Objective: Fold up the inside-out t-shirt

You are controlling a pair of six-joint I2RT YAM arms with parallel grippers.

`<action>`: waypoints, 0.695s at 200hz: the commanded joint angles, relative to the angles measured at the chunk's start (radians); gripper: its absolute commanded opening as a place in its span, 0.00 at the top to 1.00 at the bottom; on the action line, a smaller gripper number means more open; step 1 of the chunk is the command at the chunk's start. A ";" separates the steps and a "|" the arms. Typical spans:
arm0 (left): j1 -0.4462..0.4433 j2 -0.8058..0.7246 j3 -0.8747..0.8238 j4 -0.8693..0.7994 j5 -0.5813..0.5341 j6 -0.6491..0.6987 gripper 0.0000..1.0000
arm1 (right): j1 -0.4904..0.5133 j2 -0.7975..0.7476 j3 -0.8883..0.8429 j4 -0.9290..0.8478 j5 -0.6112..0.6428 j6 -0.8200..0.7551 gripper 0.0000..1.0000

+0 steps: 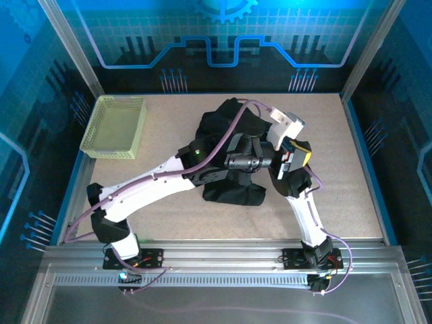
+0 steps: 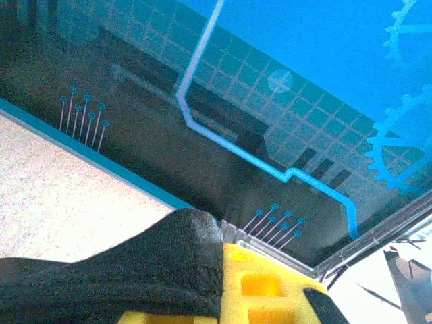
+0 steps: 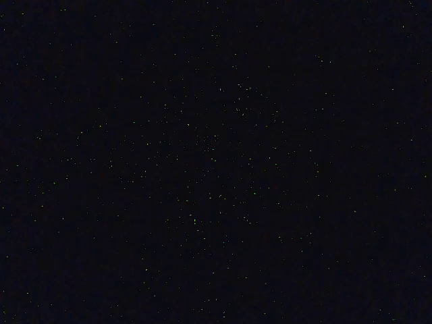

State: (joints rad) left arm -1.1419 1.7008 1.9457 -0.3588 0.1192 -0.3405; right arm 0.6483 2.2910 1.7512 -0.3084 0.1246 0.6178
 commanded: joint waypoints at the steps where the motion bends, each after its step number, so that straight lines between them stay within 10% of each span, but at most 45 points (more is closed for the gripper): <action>1: -0.058 -0.022 -0.035 0.063 0.114 0.000 1.00 | 0.040 0.089 0.109 -0.242 0.080 0.016 0.13; 72: -0.055 -0.096 -0.108 0.085 0.059 0.023 1.00 | 0.071 0.231 0.316 -0.475 0.126 0.068 0.17; 139: 0.060 -0.346 -0.439 0.147 -0.147 -0.022 1.00 | 0.009 0.094 0.075 -0.320 0.101 0.127 0.71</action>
State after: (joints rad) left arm -1.1309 1.4570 1.6062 -0.2489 0.0525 -0.3408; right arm 0.6930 2.4126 1.9743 -0.6140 0.2668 0.7078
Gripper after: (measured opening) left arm 0.060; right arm 0.353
